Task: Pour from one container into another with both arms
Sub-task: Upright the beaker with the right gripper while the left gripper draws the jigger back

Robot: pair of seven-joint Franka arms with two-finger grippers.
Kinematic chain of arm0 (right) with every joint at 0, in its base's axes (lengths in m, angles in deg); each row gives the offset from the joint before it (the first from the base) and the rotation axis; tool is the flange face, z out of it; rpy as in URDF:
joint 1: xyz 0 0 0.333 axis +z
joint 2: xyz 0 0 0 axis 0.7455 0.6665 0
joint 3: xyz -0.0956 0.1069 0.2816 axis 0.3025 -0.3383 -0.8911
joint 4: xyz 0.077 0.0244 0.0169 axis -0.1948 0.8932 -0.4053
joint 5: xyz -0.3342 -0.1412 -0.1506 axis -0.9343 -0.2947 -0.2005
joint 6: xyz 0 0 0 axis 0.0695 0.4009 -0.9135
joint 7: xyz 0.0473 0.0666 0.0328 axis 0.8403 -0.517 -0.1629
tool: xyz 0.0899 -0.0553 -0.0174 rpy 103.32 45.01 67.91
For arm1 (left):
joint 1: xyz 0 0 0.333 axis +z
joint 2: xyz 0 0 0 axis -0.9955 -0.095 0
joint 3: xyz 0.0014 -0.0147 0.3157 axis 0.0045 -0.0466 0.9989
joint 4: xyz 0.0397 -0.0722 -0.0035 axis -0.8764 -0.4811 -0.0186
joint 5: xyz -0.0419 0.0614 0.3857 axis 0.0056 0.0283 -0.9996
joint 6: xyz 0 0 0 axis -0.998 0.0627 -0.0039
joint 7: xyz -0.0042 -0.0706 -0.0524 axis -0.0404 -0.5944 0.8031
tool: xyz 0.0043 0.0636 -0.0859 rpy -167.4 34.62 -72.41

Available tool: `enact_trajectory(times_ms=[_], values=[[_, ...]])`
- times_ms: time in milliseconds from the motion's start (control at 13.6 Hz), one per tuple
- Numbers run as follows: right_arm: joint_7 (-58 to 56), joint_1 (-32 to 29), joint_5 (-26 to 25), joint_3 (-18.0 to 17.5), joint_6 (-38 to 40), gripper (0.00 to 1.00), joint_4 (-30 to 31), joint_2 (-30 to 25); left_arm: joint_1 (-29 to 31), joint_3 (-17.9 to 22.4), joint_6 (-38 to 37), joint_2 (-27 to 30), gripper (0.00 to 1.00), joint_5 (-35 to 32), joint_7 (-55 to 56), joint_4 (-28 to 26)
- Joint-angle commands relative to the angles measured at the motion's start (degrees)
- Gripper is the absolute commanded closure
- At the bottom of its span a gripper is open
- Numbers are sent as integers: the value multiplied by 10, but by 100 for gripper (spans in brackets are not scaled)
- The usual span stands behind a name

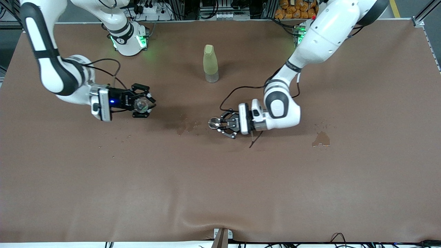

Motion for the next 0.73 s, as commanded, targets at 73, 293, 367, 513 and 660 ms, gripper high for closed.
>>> enact_trajectory(times_ms=[73, 293, 367, 513, 660], values=[[-102, -92, -115, -9, 60, 100, -64, 4, 88, -3, -68, 72, 100, -52, -25, -96], [-238, -140, -160, -9, 81, 100, -114, 26, 170, -4, -123, 89, 100, -123, -59, -145], [-280, -152, -163, -9, 84, 100, -125, 39, 201, -4, -148, 91, 100, -153, -67, -155], [-351, -172, -177, -10, 100, 100, -140, 76, 262, -4, -183, 91, 100, -220, -68, -170], [-400, -180, -178, -9, 113, 100, -152, 114, 320, -4, -222, 90, 100, -277, -68, -176]])
